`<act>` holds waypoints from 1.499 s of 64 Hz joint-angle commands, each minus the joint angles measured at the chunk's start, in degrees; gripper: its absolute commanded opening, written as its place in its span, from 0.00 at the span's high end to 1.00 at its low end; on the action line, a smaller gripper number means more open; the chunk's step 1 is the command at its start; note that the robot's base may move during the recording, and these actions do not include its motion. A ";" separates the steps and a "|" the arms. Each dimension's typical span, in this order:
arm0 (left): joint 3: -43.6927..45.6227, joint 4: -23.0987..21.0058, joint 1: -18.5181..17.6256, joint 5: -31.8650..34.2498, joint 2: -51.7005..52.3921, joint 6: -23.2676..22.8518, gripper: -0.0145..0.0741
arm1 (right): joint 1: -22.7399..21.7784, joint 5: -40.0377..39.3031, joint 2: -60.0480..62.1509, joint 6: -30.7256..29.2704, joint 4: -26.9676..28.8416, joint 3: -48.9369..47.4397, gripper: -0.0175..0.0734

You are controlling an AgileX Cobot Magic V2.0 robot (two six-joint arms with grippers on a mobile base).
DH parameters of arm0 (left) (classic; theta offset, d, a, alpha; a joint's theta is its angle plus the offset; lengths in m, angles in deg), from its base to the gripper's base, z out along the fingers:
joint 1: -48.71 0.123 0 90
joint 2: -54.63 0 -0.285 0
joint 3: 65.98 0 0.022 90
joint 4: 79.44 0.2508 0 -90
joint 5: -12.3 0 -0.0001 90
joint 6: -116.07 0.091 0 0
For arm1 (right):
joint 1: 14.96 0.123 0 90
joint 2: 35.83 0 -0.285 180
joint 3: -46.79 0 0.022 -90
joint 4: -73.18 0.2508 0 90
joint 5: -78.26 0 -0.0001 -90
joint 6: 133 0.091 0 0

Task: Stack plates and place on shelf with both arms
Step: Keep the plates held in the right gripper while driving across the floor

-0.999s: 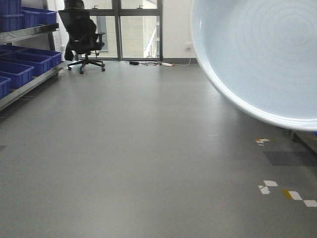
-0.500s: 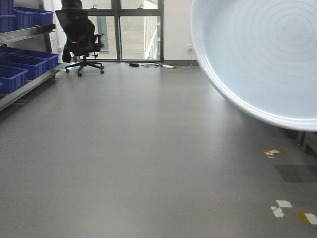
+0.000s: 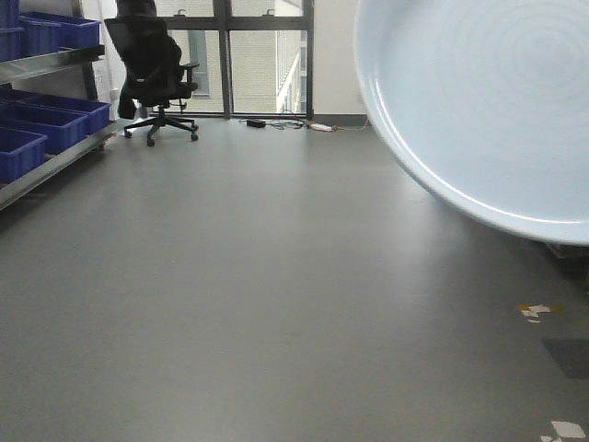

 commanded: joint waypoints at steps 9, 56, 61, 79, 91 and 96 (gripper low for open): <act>1.85 -0.45 0.00 4.61 -0.69 -0.22 0.75 | -0.01 -5.81 -0.16 -0.02 0.27 -1.85 0.75; 1.85 -0.45 0.00 4.61 -0.69 -0.22 0.75 | -0.01 -5.81 -0.16 -0.02 0.27 -1.85 0.75; 1.85 -0.45 0.00 4.61 -0.69 -0.22 0.75 | -0.01 -5.81 -0.16 -0.02 0.27 -1.85 0.75; 1.85 -0.45 0.00 4.61 -0.69 -0.22 0.75 | -0.01 -5.81 -0.16 -0.02 0.27 -1.85 0.75; 1.85 -0.45 0.00 4.61 -0.69 -0.22 0.75 | -0.01 -5.81 -0.16 -0.02 0.27 -1.85 0.75; 1.85 -0.45 0.00 4.61 -0.69 -0.22 0.75 | -0.01 -5.81 -0.16 -0.02 0.27 -1.85 0.75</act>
